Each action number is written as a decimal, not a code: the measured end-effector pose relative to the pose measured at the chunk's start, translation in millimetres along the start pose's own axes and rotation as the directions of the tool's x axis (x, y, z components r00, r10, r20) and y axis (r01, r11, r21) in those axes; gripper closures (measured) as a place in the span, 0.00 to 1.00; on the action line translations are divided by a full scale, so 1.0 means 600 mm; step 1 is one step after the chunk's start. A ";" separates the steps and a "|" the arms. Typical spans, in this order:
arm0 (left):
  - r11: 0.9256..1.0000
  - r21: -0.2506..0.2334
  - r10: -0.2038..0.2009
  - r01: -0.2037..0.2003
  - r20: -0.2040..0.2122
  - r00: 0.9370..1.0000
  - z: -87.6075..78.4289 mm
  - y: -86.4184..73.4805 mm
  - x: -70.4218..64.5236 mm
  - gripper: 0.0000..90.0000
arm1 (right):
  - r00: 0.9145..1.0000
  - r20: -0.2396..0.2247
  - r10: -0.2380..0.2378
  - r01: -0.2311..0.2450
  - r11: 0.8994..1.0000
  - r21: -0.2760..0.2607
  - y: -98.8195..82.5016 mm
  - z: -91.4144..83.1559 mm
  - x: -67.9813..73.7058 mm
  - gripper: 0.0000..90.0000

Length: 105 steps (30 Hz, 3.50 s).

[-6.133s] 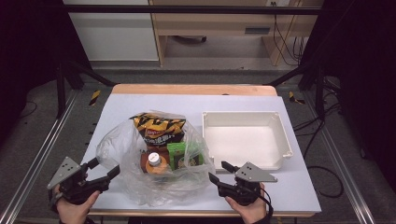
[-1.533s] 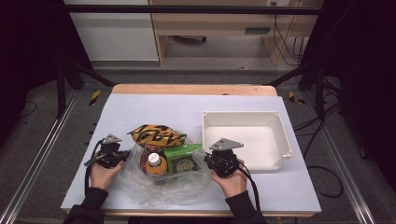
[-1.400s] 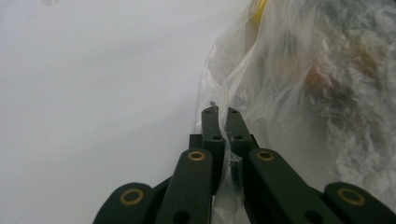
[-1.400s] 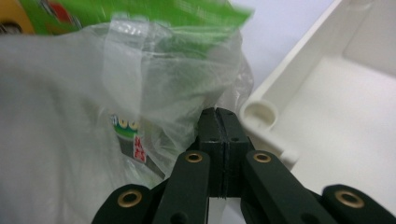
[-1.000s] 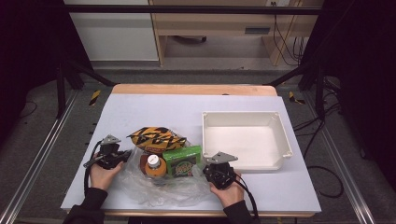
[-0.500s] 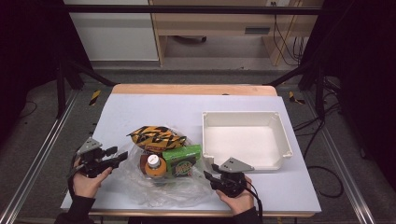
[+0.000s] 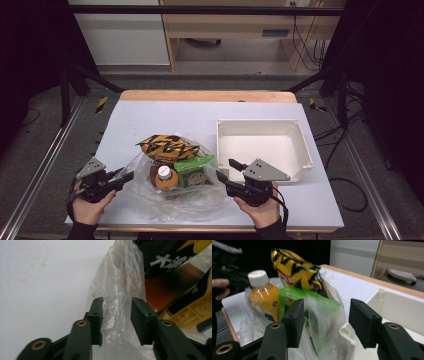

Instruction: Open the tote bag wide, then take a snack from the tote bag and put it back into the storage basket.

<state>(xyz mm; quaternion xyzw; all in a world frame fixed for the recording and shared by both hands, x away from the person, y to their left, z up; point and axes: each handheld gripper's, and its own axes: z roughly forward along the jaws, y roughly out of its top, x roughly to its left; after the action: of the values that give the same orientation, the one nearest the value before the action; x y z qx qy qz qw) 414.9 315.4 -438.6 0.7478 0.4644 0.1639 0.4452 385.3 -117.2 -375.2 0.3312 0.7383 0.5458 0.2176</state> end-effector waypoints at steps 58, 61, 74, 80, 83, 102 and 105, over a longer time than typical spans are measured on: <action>0.998 -0.047 0.029 -0.031 -0.047 0.998 0.021 -0.028 -0.020 0.50 | 0.998 0.005 0.061 -0.061 0.989 0.134 -0.139 0.037 -0.034 0.63; 0.997 -0.071 0.013 -0.016 -0.042 0.999 0.015 -0.022 -0.020 0.46 | 0.998 -0.003 0.060 -0.059 0.993 0.103 -0.127 0.030 -0.034 0.57; 0.988 -0.154 0.003 -0.014 -0.068 0.998 -0.018 0.030 -0.023 0.31 | 0.999 -0.038 0.030 -0.030 1.000 0.003 -0.055 0.020 -0.029 0.42; 0.981 -0.190 0.010 -0.025 -0.077 0.997 -0.028 0.065 -0.023 0.30 | 0.999 -0.024 0.026 -0.026 0.999 -0.019 -0.024 0.025 -0.035 0.36; 0.979 -0.200 0.025 -0.042 -0.086 0.996 -0.030 0.081 -0.025 0.30 | 0.999 -0.025 0.033 -0.033 0.999 -0.020 -0.015 0.034 -0.038 0.34; 0.994 -0.103 0.033 -0.039 -0.057 0.998 0.024 0.050 -0.005 0.78 | 0.996 -0.092 0.012 -0.002 0.993 0.116 -0.032 0.105 -0.035 0.35; 0.996 -0.085 0.036 -0.041 -0.059 0.998 0.034 0.044 -0.005 0.83 | 0.993 -0.118 0.012 0.003 0.993 0.122 -0.034 0.115 -0.034 0.38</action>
<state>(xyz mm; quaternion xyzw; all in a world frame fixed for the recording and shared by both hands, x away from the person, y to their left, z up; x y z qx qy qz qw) 441.3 297.9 -427.5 0.7318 0.4547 0.2138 0.4604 441.0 -90.1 -416.7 0.3126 0.7810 0.5190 0.1515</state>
